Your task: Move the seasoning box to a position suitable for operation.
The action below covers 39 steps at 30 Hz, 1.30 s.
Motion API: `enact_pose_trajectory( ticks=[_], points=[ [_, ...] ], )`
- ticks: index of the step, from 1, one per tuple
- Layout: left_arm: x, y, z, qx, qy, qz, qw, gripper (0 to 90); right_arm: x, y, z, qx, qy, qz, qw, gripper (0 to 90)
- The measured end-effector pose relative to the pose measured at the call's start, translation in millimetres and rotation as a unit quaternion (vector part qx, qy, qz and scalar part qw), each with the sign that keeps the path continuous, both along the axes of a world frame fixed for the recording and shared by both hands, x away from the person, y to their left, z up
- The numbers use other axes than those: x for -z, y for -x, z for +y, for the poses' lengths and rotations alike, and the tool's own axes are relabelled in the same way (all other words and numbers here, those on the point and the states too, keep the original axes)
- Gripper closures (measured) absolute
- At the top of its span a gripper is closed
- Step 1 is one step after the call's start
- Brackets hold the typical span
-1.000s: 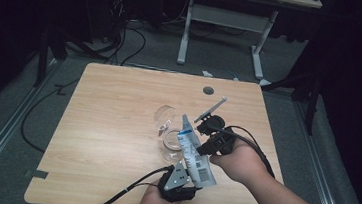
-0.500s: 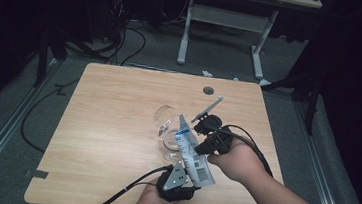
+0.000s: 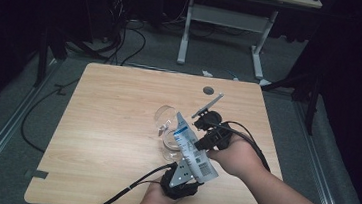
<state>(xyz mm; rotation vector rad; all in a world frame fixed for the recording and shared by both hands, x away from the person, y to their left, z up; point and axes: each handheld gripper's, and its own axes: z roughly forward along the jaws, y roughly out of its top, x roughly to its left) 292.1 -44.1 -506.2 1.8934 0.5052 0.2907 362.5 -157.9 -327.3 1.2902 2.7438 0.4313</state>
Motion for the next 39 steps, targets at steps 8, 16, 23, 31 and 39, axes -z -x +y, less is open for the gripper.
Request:
enact_pose_trajectory(
  ticks=[8, 16, 23, 31, 39],
  points=[
    [-0.3, -2.3, -2.9, -0.001, 0.002, 0.000, 1.0000, 61.8, 4.4, -4.1, -5.0, 0.008, -0.005, -0.005, 0.9999, 89.8],
    [-5.8, -5.3, -5.9, -0.001, 0.010, -0.003, 0.9999, 62.0, 0.4, -9.3, -6.6, 0.014, -0.004, -0.009, 0.9999, 90.0],
    [-9.1, -6.8, -9.0, 0.000, 0.020, -0.006, 0.9998, 62.9, -2.2, -12.8, -3.3, 0.009, 0.005, -0.015, 0.9998, 90.0],
    [-11.0, -9.3, -10.8, 0.002, 0.029, -0.007, 0.9995, 63.1, -5.2, -14.5, -1.0, 0.009, 0.017, -0.020, 0.9996, 90.0],
    [-11.4, -13.8, -10.3, 0.007, 0.041, 0.003, 0.9991, 62.6, -6.8, -17.0, 3.8, 0.009, 0.021, -0.022, 0.9995, 90.0]
  ],
)
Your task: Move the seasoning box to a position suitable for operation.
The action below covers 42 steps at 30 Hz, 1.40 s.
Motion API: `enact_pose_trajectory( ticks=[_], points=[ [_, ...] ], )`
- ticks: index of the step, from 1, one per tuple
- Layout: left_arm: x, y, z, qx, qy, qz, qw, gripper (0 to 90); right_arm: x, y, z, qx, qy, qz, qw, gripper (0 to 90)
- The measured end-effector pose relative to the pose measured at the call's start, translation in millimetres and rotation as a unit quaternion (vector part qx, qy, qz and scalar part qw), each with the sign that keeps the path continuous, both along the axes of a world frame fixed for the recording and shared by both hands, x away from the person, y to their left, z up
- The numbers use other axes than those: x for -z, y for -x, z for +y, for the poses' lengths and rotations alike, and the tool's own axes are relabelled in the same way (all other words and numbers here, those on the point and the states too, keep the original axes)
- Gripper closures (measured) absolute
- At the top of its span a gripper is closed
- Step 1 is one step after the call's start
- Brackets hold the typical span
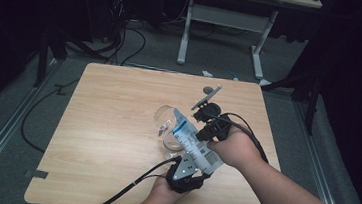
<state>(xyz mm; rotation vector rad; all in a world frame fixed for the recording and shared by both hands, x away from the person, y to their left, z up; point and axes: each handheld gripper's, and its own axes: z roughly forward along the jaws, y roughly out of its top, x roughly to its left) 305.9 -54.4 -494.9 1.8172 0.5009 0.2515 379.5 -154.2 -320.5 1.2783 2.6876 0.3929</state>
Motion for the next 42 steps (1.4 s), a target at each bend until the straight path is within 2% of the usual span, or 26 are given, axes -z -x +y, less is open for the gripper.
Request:
enact_pose_trajectory(
  ticks=[14, 29, 42],
  points=[
    [2.1, -10.2, -4.5, 0.008, -0.001, 0.014, 0.9999, 62.4, 1.2, -2.7, 10.4, -0.002, 0.008, 0.002, 1.0000, 90.0],
    [0.6, -11.5, -3.8, 0.002, -0.011, 0.004, 0.9999, 62.8, 2.0, -5.2, 13.5, -0.008, 0.002, -0.002, 1.0000, 90.0],
    [-2.3, -13.8, -6.0, 0.004, -0.011, 0.004, 0.9999, 62.8, 0.0, -6.1, 12.5, -0.002, 0.002, -0.005, 1.0000, 90.0]
  ],
)
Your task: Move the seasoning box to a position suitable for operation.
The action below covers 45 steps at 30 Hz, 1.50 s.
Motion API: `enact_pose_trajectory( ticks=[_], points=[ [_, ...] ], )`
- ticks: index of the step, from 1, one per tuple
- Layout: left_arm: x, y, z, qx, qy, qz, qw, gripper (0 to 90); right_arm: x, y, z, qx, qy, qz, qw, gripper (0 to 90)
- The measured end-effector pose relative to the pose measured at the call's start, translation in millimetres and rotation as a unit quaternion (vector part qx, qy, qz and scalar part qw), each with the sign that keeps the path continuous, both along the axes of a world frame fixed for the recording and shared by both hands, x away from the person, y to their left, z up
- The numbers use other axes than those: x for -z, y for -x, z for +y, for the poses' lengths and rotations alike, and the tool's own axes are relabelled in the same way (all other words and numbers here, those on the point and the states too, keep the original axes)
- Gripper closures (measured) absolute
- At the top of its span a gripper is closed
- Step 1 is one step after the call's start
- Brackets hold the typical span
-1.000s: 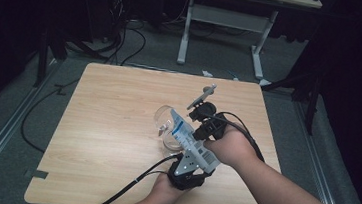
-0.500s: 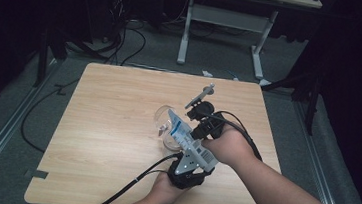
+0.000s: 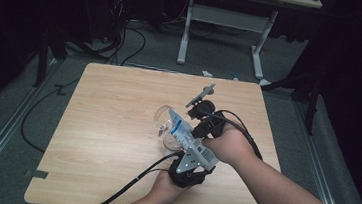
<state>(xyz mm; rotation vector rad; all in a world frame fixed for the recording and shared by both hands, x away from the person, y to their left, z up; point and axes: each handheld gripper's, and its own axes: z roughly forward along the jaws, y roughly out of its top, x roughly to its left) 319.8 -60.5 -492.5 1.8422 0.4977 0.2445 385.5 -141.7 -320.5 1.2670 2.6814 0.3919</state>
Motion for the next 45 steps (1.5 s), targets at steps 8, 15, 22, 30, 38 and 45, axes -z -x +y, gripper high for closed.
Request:
enact_pose_trajectory(
  ticks=[8, 15, 22, 30, 38, 45],
  points=[
    [-1.4, -0.3, -2.2, 0.004, -0.001, -0.001, 1.0000, 62.9, 0.1, -0.3, 0.1, 0.000, 0.002, -0.002, 1.0000, 90.0],
    [-2.1, -0.7, -2.0, 0.003, 0.000, -0.002, 1.0000, 62.9, 0.1, -1.5, 0.0, -0.005, 0.002, -0.006, 1.0000, 90.0],
    [-2.3, -1.0, -2.4, 0.004, 0.002, -0.001, 1.0000, 62.9, 0.1, -2.3, 0.0, -0.005, 0.002, -0.007, 1.0000, 90.0],
    [-3.0, -0.4, -3.5, 0.006, 0.006, 0.001, 1.0000, 62.8, 0.5, -2.8, 0.5, -0.001, 0.005, -0.006, 1.0000, 90.0],
    [-5.8, 0.1, -2.9, 0.005, 0.012, -0.001, 0.9999, 61.9, -1.4, -4.3, 4.0, -0.011, 0.010, -0.012, 0.9998, 90.0],
    [-7.0, 1.3, -2.7, 0.006, 0.012, -0.005, 0.9999, 61.6, -2.5, -3.7, 5.8, -0.009, 0.010, -0.012, 0.9998, 90.0]
  ],
)
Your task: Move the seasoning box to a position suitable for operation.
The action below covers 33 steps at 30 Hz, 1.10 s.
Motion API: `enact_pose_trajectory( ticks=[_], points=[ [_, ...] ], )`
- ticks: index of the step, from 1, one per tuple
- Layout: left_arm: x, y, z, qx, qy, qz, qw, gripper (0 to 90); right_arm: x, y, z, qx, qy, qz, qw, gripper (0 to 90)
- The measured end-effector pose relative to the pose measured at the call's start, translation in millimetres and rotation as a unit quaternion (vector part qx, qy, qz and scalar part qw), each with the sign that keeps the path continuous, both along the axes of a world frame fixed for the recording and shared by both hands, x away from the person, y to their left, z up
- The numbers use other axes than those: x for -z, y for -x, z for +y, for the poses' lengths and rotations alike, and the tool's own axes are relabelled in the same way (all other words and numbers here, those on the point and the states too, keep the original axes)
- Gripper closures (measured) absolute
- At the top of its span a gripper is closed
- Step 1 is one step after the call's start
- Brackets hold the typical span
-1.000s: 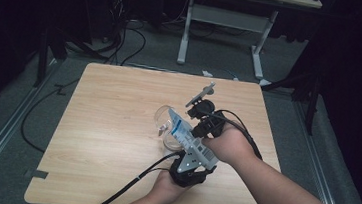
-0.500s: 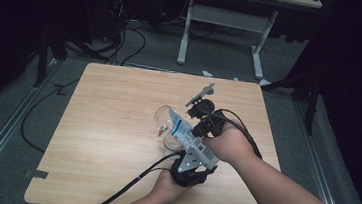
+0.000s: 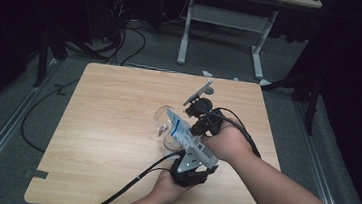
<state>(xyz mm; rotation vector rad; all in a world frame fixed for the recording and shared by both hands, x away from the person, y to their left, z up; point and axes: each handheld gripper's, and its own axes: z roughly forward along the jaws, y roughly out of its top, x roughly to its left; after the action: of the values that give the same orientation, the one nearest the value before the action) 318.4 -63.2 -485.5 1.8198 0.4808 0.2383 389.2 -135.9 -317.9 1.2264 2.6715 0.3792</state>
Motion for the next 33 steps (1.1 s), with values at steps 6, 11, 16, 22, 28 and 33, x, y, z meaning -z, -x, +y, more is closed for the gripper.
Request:
enact_pose_trajectory(
  ticks=[6, 11, 16, 22, 28, 33],
  points=[
    [-0.4, -0.5, 0.2, -0.001, -0.001, 0.000, 1.0000, 61.7, -0.5, -0.1, 0.1, -0.002, 0.000, -0.001, 1.0000, 90.0],
    [-0.1, -0.5, -0.1, -0.001, 0.000, 0.000, 1.0000, 61.7, -0.3, -0.9, 0.0, -0.001, -0.002, 0.001, 1.0000, 90.0],
    [-0.1, 0.1, -0.3, -0.001, 0.000, 0.000, 1.0000, 61.7, -0.2, -1.4, -0.7, -0.005, -0.003, 0.004, 1.0000, 90.0],
    [-0.1, 0.2, -0.6, -0.003, 0.000, 0.000, 1.0000, 61.7, -0.5, -1.1, -0.7, -0.005, -0.004, 0.005, 1.0000, 90.0],
    [-0.4, -0.8, -0.3, -0.004, 0.001, 0.000, 1.0000, 61.8, -0.8, -2.4, -0.7, -0.010, -0.003, 0.002, 0.9999, 90.0],
    [-0.8, -1.0, -0.4, -0.005, 0.001, -0.001, 1.0000, 61.7, -0.7, -3.2, -0.4, -0.010, -0.003, 0.002, 0.9999, 90.0]
  ],
)
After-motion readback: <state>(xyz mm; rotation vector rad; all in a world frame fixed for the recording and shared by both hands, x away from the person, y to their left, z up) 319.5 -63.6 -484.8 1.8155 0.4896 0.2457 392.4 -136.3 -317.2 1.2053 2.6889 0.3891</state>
